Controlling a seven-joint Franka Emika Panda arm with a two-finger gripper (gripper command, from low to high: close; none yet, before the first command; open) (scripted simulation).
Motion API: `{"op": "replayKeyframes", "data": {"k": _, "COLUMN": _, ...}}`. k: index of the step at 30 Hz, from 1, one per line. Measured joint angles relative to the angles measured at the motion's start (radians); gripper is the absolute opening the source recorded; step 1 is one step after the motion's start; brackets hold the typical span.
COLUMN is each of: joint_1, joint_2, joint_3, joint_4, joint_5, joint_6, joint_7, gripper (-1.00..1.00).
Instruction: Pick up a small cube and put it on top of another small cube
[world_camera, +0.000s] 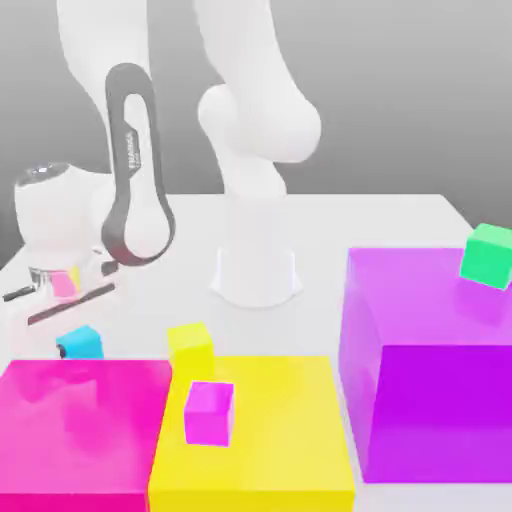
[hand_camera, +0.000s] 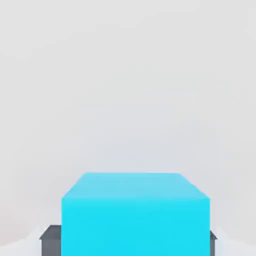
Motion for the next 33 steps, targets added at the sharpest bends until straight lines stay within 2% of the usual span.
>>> {"op": "replayKeyframes", "data": {"k": 3, "joint_1": 0.001, "joint_2": -0.016, "joint_3": -0.002, "joint_4": -0.003, "joint_5": -0.003, "joint_6": -0.014, "joint_7": 0.003, "gripper": -1.00}}
{"op": "replayKeyframes", "data": {"k": 10, "joint_1": 0.017, "joint_2": -0.256, "joint_3": -0.015, "joint_4": -0.043, "joint_5": -0.063, "joint_6": -0.214, "joint_7": 0.039, "gripper": -1.00}}
{"op": "replayKeyframes", "data": {"k": 15, "joint_1": 0.146, "joint_2": -0.435, "joint_3": 0.063, "joint_4": -0.057, "joint_5": -0.049, "joint_6": -0.377, "joint_7": -0.025, "gripper": -1.00}}
{"op": "replayKeyframes", "data": {"k": 23, "joint_1": 0.404, "joint_2": -0.719, "joint_3": 0.165, "joint_4": -0.078, "joint_5": 0.030, "joint_6": -0.638, "joint_7": -0.174, "gripper": -1.00}}
{"op": "replayKeyframes", "data": {"k": 25, "joint_1": 0.440, "joint_2": -0.728, "joint_3": 0.180, "joint_4": -0.088, "joint_5": 0.041, "joint_6": -0.637, "joint_7": -0.194, "gripper": -1.00}}
{"op": "replayKeyframes", "data": {"k": 29, "joint_1": 0.444, "joint_2": -0.613, "joint_3": 0.197, "joint_4": -0.118, "joint_5": 0.042, "joint_6": -0.492, "joint_7": -0.196, "gripper": -1.00}}
{"op": "replayKeyframes", "data": {"k": 30, "joint_1": 0.444, "joint_2": -0.580, "joint_3": 0.200, "joint_4": -0.126, "joint_5": 0.041, "joint_6": -0.451, "joint_7": -0.194, "gripper": 1.00}}
{"op": "replayKeyframes", "data": {"k": 33, "joint_1": 0.444, "joint_2": -0.580, "joint_3": 0.200, "joint_4": -0.126, "joint_5": 0.041, "joint_6": -0.451, "joint_7": -0.194, "gripper": 1.00}}
